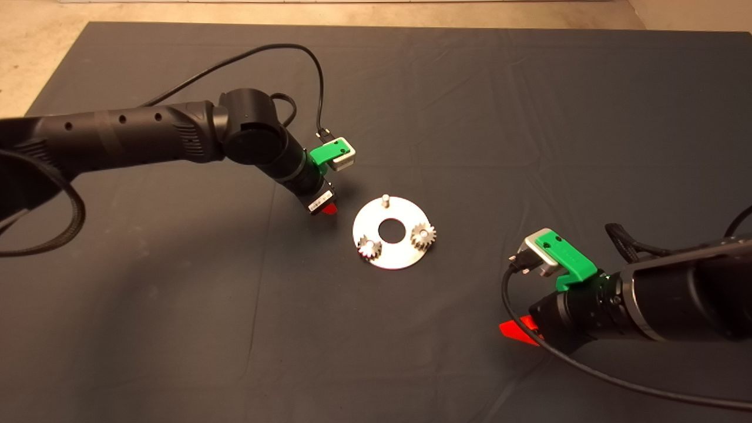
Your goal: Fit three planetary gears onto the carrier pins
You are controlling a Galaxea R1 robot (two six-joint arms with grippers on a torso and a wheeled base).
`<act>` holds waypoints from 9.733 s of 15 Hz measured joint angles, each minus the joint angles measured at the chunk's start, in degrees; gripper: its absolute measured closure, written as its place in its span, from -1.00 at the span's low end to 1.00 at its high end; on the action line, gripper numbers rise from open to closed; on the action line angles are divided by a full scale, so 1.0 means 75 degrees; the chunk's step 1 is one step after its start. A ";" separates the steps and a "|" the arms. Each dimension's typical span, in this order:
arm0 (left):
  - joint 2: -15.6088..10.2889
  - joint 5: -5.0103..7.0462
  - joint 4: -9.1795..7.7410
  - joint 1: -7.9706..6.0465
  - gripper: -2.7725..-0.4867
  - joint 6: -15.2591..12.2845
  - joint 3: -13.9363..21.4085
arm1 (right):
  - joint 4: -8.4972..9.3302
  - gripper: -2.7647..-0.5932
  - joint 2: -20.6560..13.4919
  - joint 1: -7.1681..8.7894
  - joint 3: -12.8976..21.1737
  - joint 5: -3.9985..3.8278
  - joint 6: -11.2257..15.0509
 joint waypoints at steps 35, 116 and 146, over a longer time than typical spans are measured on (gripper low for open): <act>-0.0085 -0.0275 0.0055 0.0213 0.85 0.0000 0.0008 | 0.0049 -0.48 -0.1759 0.0046 0.0000 -0.0055 -0.0459; 0.1213 -0.0790 0.0028 0.0000 0.95 -0.0606 -0.0187 | 0.0052 -0.48 -0.1827 0.0127 0.0003 -0.0003 -0.0691; 0.0978 0.0252 0.0039 -0.0002 0.26 -0.0751 0.0347 | 0.0059 -0.48 -0.1656 0.0133 0.0003 -0.0035 -0.0691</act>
